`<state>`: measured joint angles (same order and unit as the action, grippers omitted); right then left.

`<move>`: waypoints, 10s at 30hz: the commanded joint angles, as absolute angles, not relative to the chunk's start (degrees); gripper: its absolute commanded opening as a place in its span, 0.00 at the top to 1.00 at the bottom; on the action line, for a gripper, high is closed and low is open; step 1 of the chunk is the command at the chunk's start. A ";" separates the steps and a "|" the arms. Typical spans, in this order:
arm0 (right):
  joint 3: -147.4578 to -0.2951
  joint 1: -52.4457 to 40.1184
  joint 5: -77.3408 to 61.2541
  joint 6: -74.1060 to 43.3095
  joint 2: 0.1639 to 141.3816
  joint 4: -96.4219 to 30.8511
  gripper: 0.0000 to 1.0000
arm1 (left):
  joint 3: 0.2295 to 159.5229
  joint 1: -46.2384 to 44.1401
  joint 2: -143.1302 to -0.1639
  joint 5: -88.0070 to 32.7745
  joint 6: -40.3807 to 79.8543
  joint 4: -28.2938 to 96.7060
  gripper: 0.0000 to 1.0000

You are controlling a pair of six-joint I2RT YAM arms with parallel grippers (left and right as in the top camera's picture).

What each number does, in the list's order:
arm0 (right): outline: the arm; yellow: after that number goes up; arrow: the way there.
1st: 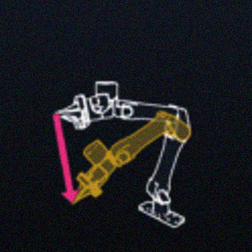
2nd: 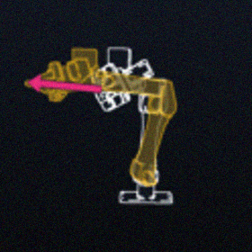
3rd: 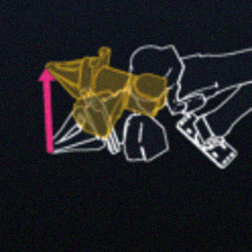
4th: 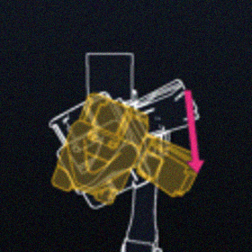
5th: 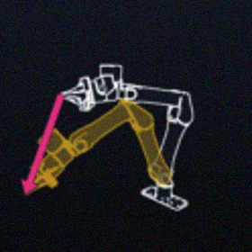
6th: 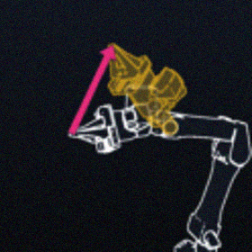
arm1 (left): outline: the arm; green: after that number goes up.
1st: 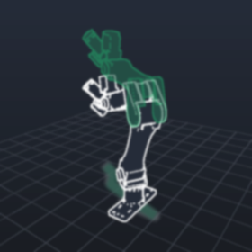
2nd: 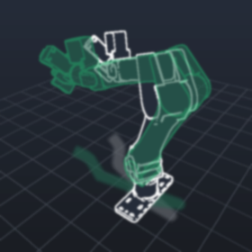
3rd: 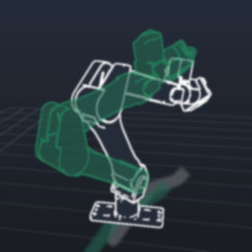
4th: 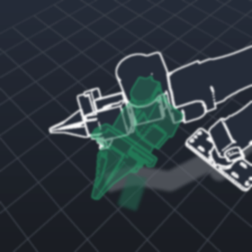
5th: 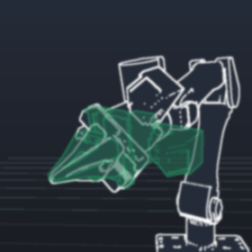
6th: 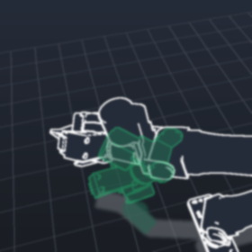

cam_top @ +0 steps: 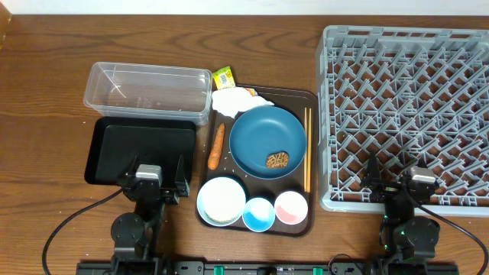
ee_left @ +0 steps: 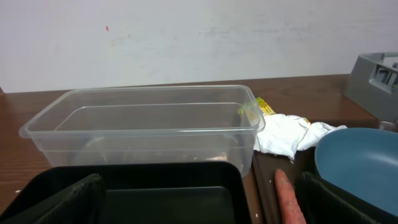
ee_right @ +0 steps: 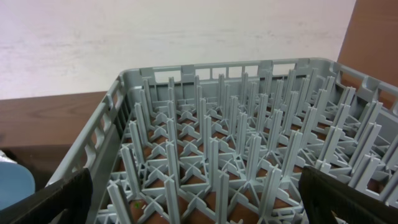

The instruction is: Sort waste into correct bins and load items into the dishwasher rack

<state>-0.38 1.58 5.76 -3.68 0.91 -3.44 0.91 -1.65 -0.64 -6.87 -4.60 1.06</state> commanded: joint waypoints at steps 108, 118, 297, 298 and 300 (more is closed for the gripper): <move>-0.32 2.02 5.56 -4.21 1.02 -3.68 0.01 | 0.23 -1.69 -0.71 -6.59 -5.37 3.40 0.02; -0.32 2.02 5.56 -4.21 1.02 -3.68 0.01 | 0.23 -1.69 -0.71 -6.59 -5.34 3.40 0.02; -70.02 -21.67 -66.85 6.96 75.22 -15.07 0.05 | 75.18 -1.41 -79.07 -89.58 2.24 50.02 0.94; -70.02 -22.06 -65.95 6.98 75.31 -15.03 0.04 | 75.18 -1.85 -79.07 -89.56 2.20 50.00 0.94; -70.02 -22.61 -64.51 6.98 75.42 -14.92 0.05 | 75.18 -2.59 -79.07 -89.56 2.20 50.00 0.94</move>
